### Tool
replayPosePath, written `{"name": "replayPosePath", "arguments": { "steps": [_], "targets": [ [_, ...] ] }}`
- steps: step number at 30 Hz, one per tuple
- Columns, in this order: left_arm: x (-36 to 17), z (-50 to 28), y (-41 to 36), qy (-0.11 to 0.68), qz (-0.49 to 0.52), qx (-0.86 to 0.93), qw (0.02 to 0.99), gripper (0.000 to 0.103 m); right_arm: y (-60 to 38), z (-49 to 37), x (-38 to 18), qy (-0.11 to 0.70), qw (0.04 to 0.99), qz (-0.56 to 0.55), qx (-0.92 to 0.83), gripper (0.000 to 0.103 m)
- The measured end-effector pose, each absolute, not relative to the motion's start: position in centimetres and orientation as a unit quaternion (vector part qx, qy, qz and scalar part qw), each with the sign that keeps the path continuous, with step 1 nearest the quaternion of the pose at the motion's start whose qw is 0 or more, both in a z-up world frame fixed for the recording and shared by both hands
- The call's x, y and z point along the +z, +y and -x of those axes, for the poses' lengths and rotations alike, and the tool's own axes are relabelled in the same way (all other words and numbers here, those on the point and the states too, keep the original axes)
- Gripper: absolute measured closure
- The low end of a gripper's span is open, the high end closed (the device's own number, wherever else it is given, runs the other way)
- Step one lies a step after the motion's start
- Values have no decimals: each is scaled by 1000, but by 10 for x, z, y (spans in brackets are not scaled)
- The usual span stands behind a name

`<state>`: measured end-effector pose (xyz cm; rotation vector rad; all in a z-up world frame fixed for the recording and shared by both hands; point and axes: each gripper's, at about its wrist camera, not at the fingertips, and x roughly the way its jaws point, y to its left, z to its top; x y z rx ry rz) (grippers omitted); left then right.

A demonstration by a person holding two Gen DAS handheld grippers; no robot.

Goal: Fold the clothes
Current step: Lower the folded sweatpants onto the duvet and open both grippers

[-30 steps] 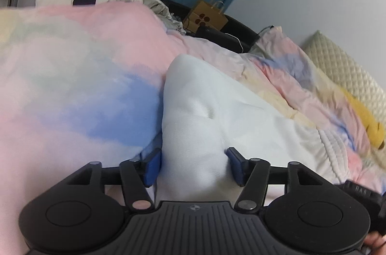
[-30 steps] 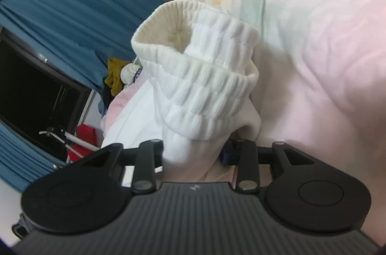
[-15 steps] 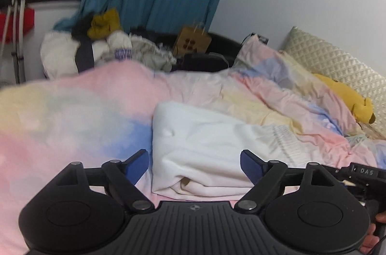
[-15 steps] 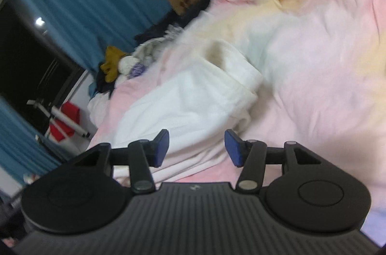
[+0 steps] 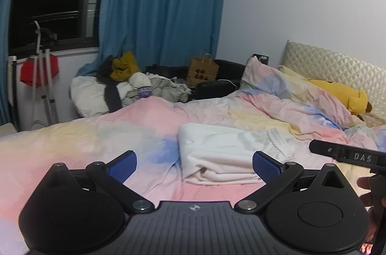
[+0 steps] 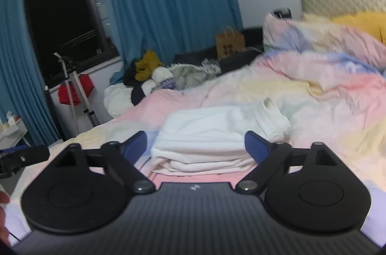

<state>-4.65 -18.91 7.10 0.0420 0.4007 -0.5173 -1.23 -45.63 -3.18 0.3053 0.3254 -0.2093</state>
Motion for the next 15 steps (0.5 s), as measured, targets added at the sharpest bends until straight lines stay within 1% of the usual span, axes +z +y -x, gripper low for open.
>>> {"name": "replayPosePath", "arguments": {
  "steps": [5,15],
  "targets": [
    [58,67,-175,197,-21,-248,948,0,-425,21,-44,151,975,-106,-124,13],
    [45,74,-157,199,-7,-235,951,0,-421,18,-54,181,969,-121,-116,13]
  ]
}}
